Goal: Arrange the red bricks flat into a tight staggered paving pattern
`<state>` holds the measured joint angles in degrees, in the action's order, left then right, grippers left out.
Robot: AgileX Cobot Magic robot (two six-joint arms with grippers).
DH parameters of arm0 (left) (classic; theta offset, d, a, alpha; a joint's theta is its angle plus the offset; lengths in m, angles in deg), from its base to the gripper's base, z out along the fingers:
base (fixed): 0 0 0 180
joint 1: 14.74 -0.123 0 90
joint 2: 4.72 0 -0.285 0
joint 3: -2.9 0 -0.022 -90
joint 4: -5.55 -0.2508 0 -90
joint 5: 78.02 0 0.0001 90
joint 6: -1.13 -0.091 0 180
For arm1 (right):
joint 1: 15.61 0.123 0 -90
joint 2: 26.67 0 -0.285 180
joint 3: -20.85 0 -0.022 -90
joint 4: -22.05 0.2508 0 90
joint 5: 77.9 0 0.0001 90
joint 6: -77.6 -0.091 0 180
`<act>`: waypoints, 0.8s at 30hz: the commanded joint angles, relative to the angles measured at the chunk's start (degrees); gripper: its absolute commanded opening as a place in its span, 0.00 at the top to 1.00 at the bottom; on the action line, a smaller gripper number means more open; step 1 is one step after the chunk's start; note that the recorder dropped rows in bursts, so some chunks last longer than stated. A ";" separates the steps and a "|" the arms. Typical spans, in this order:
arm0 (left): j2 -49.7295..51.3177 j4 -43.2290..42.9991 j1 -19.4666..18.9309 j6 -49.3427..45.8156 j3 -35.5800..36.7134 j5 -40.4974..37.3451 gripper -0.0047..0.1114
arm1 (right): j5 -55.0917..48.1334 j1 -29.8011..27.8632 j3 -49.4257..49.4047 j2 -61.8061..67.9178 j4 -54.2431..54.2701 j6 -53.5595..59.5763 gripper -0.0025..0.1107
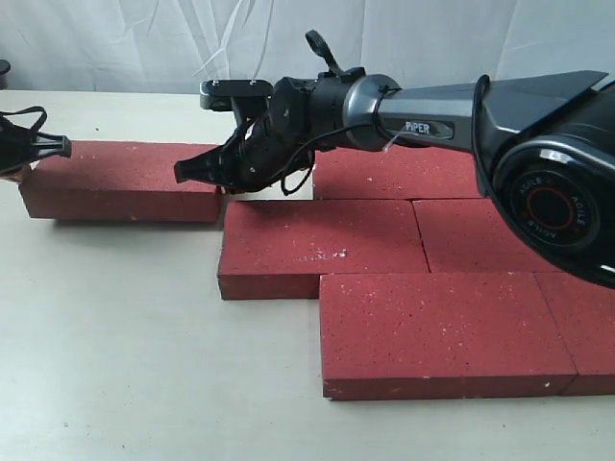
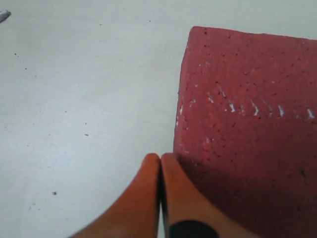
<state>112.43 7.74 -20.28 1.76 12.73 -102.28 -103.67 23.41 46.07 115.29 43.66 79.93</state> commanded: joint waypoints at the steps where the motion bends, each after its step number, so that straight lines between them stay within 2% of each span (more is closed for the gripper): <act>1: 0.15 3.31 -1.30 0.79 0.20 0.06 0.96 | 0.19 -0.09 0.79 -0.74 1.93 0.60 0.98; 6: 0.15 5.45 -3.49 0.79 0.20 -0.94 0.96 | -2.68 -1.72 0.79 -0.74 2.04 0.21 0.98; 17: 0.02 5.97 -3.61 0.79 0.20 -2.66 0.96 | -5.84 -3.71 0.79 -3.55 2.05 -0.01 0.98; 24: -6.04 6.09 -3.61 0.79 0.20 -6.76 0.96 | -16.60 -5.01 0.79 -10.38 -1.31 -0.01 0.98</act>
<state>109.53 13.25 -23.86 2.22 12.84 -107.62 -116.01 19.04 46.43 107.93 44.15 79.73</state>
